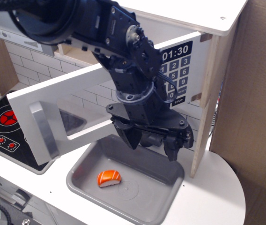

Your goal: Close microwave

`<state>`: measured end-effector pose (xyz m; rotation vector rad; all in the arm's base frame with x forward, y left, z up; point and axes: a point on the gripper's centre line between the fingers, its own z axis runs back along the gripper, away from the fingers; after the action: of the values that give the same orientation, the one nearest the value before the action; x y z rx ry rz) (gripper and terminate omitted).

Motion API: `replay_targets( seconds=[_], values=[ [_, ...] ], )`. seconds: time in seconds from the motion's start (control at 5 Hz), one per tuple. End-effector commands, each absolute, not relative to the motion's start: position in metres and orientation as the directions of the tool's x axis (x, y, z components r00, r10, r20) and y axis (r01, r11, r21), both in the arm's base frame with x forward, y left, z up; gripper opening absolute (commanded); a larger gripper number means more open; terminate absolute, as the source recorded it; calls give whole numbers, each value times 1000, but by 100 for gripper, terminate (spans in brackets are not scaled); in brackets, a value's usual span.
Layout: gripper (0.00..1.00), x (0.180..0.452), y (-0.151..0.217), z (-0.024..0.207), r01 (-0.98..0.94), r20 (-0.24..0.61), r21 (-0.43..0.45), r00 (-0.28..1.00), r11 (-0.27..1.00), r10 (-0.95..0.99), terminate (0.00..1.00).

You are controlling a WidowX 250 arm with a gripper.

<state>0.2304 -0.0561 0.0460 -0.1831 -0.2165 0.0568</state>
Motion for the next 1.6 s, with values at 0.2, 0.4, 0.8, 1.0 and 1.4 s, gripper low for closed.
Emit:
replay_targets(
  seconds=[0.2, 0.4, 0.8, 1.0, 1.4],
  values=[
    [100, 232, -45, 40, -149, 233, -177, 954, 973, 188, 0],
    [100, 236, -31, 42, -195, 255, -154, 939, 969, 229, 0],
    [100, 248, 8, 45, -193, 295, -122, 929, 974, 221, 0],
    [100, 260, 28, 46, -142, 315, -101, 934, 985, 167, 0],
    [100, 285, 59, 44, -28, 360, -75, 931, 997, 53, 0]
  ],
)
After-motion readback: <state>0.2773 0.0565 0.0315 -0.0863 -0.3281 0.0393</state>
